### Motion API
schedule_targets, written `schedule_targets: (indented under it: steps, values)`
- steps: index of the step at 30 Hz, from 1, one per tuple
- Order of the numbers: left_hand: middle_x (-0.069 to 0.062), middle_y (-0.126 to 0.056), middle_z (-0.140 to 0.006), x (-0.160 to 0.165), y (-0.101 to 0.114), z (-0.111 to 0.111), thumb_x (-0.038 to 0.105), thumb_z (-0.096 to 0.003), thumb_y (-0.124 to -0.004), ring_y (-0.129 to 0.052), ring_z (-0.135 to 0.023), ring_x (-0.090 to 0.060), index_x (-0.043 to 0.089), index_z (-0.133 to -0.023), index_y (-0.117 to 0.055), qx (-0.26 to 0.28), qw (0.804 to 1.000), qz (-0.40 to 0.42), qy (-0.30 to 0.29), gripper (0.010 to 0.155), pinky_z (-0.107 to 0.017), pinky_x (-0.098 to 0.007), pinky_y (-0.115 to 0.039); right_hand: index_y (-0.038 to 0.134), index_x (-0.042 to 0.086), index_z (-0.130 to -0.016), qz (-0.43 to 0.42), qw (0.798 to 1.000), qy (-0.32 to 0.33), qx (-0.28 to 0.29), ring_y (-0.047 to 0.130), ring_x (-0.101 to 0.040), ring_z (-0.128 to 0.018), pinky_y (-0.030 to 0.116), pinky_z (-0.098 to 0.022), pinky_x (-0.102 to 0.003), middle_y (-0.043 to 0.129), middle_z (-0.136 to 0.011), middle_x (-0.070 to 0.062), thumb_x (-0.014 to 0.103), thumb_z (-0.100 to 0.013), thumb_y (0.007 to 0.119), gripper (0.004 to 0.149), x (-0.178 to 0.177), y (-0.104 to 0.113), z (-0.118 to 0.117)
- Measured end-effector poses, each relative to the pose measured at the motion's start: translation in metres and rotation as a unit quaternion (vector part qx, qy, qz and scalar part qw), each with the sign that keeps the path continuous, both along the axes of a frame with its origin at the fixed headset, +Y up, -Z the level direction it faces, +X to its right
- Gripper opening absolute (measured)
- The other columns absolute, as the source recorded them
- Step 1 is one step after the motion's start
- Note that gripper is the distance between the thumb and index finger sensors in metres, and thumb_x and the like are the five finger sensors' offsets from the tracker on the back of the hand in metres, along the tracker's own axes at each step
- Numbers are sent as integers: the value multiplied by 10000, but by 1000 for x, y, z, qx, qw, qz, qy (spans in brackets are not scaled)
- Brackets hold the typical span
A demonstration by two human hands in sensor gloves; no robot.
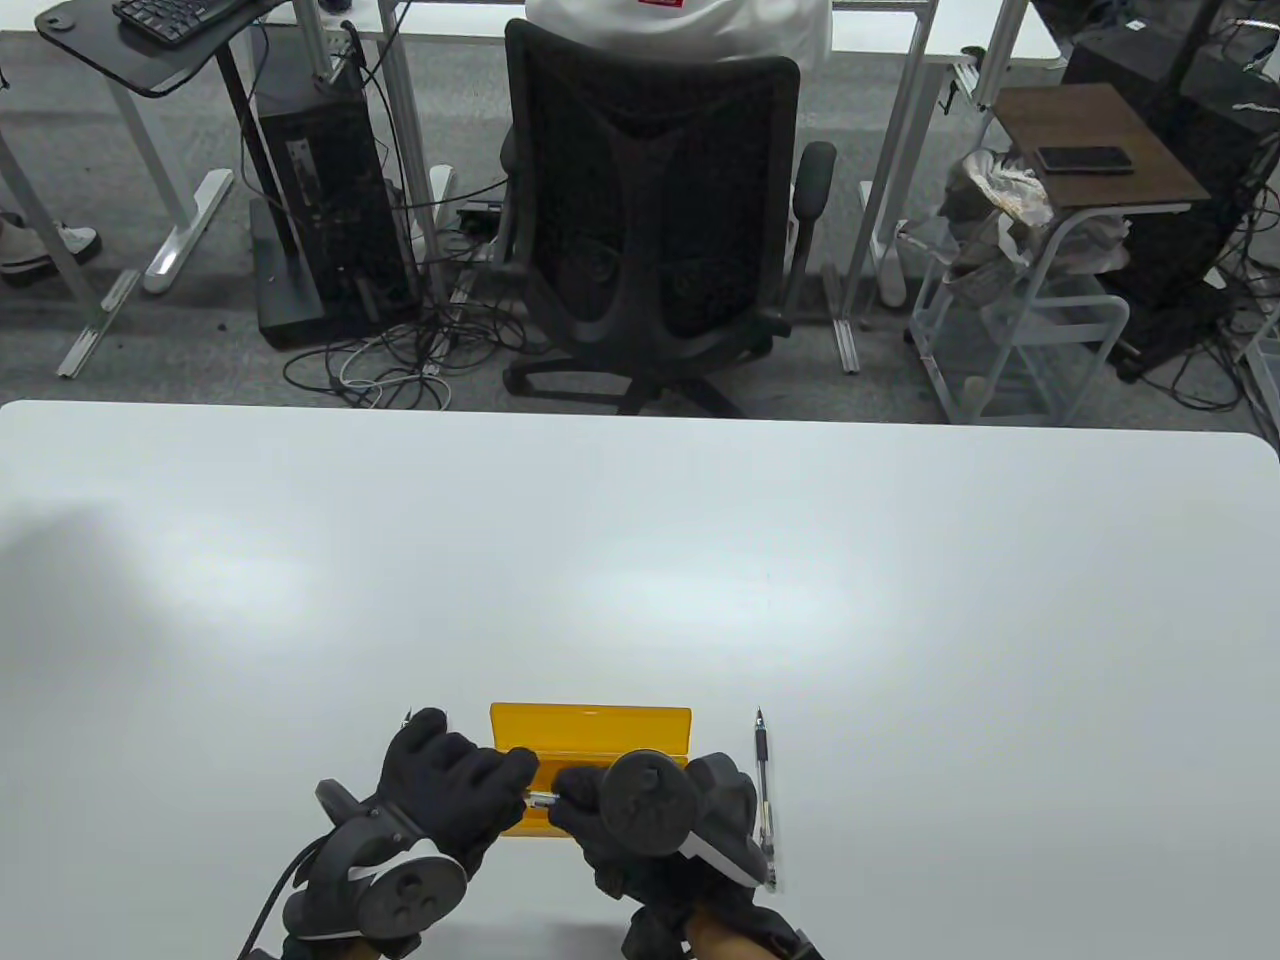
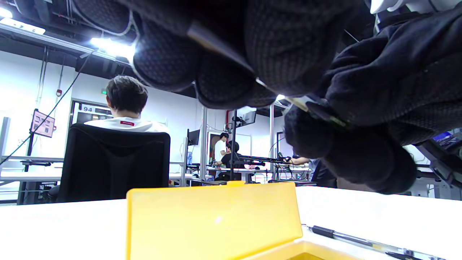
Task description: Cap pen on the opposite end
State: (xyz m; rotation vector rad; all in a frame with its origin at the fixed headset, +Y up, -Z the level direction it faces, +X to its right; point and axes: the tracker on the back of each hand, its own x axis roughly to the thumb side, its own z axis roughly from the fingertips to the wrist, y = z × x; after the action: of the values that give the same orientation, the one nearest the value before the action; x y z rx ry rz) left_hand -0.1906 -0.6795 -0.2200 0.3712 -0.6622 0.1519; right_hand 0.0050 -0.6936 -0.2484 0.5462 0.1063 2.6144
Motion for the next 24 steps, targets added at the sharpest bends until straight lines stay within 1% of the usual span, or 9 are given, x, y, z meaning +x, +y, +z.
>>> schedule_targets:
  steps: [5,8,10,13,16,19,21,22,24]
  values:
    - [-119,-1002,-774,0,-2,0,294,-444,-927,-901,-689,-357,116,-903,-888,-12,1000,19,-8,494,-700,-699,-499,921,241,-775,-7,1000,11,-16,940,-232,-599,784,-515,-497,913,-751,-58,427,-397,821,433,0,1,-1]
    - [-103,-991,-801,2,-3,0,312,-435,-940,-896,-724,-347,128,-915,-878,-9,1000,11,-10,518,-703,-702,-494,923,222,-773,-5,999,32,-31,954,-197,-505,810,-470,-473,937,-680,-56,401,-374,866,441,-2,1,-3]
    - [-109,-943,-874,1,-5,-3,351,-435,-940,-857,-812,-345,144,-966,-827,-18,1000,15,-3,582,-711,-703,-479,917,193,-778,-12,997,47,-61,960,-157,-411,834,-414,-446,949,-624,-67,390,-373,873,453,-4,-3,-6]
    - [-147,-806,-1004,-7,-7,-9,370,-492,-870,-727,-909,-400,140,-1056,-697,-19,999,24,35,633,-706,-721,-435,909,128,-792,17,994,21,-103,948,-143,-373,831,-385,-435,941,-602,-97,375,-395,867,470,-2,-11,-10]
    - [-158,-821,-987,-25,-8,-15,369,-511,-851,-748,-887,-405,134,-1050,-704,-40,995,57,77,606,-696,-720,-450,901,118,-797,71,994,-46,-68,950,-128,-358,837,-372,-422,940,-596,-95,378,-404,847,475,14,-8,-17]
    - [-166,-840,-971,-39,-15,-21,373,-518,-838,-764,-869,-412,130,-1040,-721,-78,988,79,109,588,-690,-724,-456,885,102,-807,45,989,-138,-22,950,-118,-332,839,-356,-410,940,-590,-102,373,-412,836,481,39,8,-20]
    - [-165,-846,-966,-44,-20,-24,377,-520,-830,-770,-863,-412,130,-1035,-730,-92,985,79,123,580,-686,-724,-461,876,86,-817,33,977,-213,10,952,-112,-307,842,-339,-405,946,-583,-111,365,-419,843,487,61,18,-23]
    - [-167,-848,-964,-44,-20,-24,378,-520,-830,-771,-862,-414,129,-1036,-730,-94,985,77,125,582,-686,-723,-462,864,77,-830,52,970,-235,13,954,-111,-295,844,-331,-403,949,-581,-116,359,-423,846,496,66,20,-25]
    - [-166,-851,-962,-42,-20,-26,382,-518,-830,-775,-860,-412,131,-1036,-730,-96,984,70,130,583,-685,-723,-465,846,67,-849,133,945,-298,4,957,-93,-274,855,-314,-387,958,-572,-115,356,-427,850,512,79,17,-28]
